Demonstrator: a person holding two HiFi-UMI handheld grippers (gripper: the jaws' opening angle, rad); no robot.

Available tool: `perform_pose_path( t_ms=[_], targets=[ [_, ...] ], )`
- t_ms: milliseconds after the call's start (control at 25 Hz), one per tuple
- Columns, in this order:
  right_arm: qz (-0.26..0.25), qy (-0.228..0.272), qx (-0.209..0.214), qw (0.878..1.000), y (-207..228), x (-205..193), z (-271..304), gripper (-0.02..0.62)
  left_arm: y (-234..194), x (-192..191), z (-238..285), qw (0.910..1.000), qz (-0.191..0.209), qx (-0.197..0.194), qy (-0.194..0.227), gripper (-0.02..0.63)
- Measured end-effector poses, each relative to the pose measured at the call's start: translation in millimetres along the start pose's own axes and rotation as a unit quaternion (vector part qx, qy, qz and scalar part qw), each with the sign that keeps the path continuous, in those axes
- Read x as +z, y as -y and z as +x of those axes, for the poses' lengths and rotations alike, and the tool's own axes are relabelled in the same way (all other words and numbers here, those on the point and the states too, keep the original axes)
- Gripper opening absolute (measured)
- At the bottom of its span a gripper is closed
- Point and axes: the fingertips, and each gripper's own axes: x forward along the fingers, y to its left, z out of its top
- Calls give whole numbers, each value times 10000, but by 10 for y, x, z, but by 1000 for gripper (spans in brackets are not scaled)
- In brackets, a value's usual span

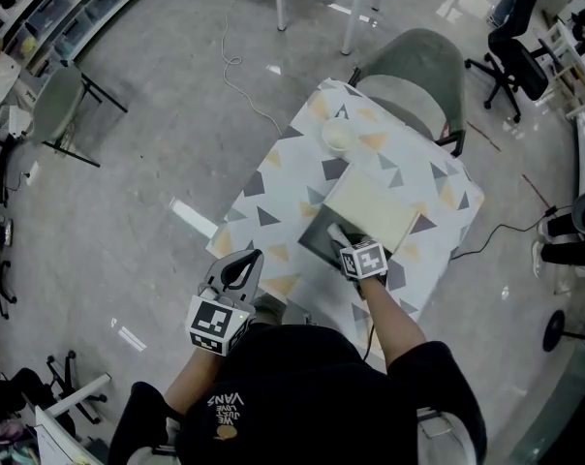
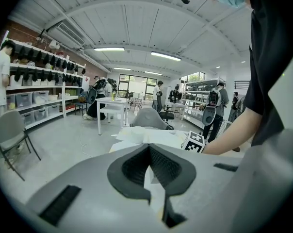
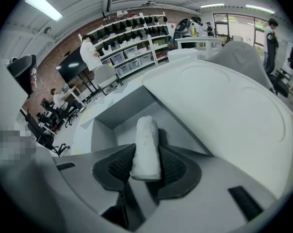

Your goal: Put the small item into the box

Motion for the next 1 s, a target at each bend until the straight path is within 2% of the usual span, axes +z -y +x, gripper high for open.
perform_pose_path(
  t_ms=[240,640,1000],
  targets=[
    [41,-227,-154,9996,7,4,2,135,-55,17,4,10000,-55,22,53,6],
    [137,-254,-322,9991,24,4,-1,144,-59,12,11,10000,-65,8,70,6],
    [125,-272,-473,9984,44,10,-24,179,-39,8,-23,10000,-42,31,68,6]
  ],
)
